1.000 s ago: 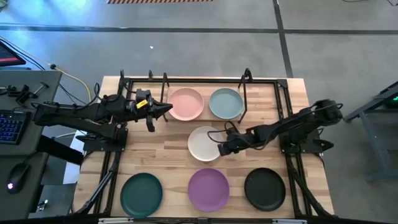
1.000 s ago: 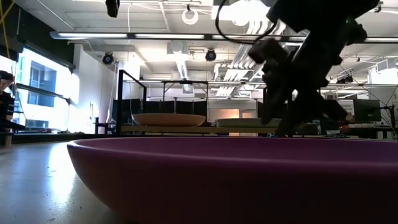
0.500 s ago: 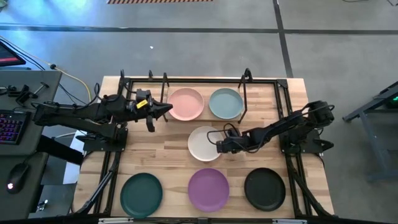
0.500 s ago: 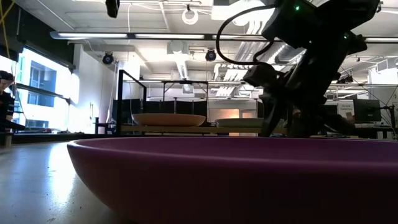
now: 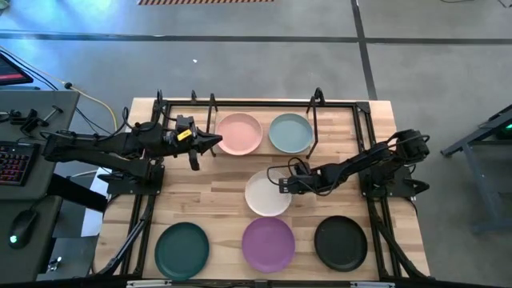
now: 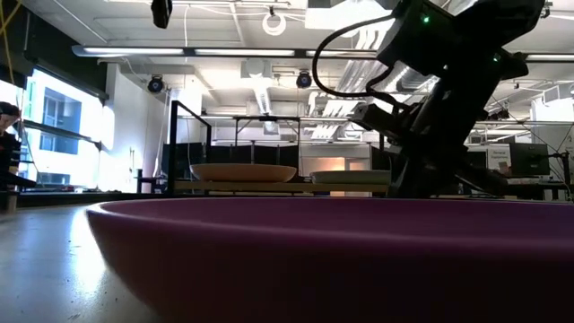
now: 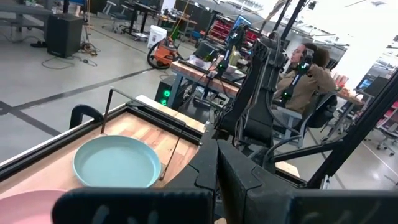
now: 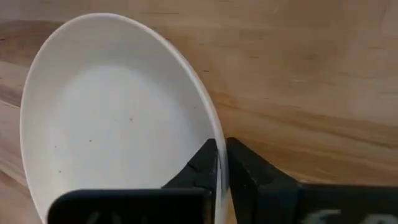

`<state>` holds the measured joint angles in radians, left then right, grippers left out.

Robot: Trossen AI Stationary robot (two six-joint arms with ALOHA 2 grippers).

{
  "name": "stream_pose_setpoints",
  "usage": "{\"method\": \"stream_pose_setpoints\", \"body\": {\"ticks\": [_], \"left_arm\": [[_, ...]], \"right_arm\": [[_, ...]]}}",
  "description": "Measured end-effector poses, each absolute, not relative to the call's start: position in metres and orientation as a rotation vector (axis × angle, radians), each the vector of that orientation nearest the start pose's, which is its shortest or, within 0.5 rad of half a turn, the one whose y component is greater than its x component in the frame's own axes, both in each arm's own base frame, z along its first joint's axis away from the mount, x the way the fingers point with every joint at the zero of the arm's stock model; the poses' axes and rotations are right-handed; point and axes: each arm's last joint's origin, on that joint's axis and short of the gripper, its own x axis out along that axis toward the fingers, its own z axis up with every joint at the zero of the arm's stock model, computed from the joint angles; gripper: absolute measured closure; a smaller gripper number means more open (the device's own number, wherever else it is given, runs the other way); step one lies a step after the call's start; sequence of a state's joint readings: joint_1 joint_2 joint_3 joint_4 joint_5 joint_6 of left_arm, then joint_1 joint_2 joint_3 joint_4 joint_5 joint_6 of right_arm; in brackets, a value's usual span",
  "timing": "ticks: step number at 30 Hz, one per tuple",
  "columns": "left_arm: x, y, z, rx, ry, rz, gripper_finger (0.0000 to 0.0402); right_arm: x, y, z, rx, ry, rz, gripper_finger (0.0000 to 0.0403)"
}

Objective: Place and stack plates onto a shelf
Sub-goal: Stack the white plate on top of the light blue plate on the shelf

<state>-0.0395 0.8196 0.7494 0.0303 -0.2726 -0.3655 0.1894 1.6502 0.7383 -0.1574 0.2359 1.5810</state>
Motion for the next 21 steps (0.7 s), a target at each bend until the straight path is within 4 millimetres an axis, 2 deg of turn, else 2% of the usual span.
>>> {"method": "stream_pose_setpoints", "body": {"ticks": [3,9,13,18,21], "left_arm": [[0.184,0.001,0.333,-0.391,0.013,0.242,0.0401],[0.182,0.001,0.334,-0.383,0.016,0.245,0.0402],[0.181,0.001,0.335,-0.364,0.01,0.252,0.0401],[0.181,0.002,0.335,-0.363,0.004,0.27,0.0401],[0.181,0.002,0.335,-0.368,0.003,0.271,0.0401]], "right_arm": [[0.28,0.047,0.133,1.202,0.756,-0.779,0.0401],[0.269,0.04,0.168,1.183,0.672,-0.742,0.0402],[0.258,0.022,0.197,1.163,0.565,-0.72,0.0402],[0.242,-0.01,0.232,1.116,0.417,-0.692,0.0403],[0.235,-0.031,0.246,1.057,0.411,-0.73,0.0403]]}}
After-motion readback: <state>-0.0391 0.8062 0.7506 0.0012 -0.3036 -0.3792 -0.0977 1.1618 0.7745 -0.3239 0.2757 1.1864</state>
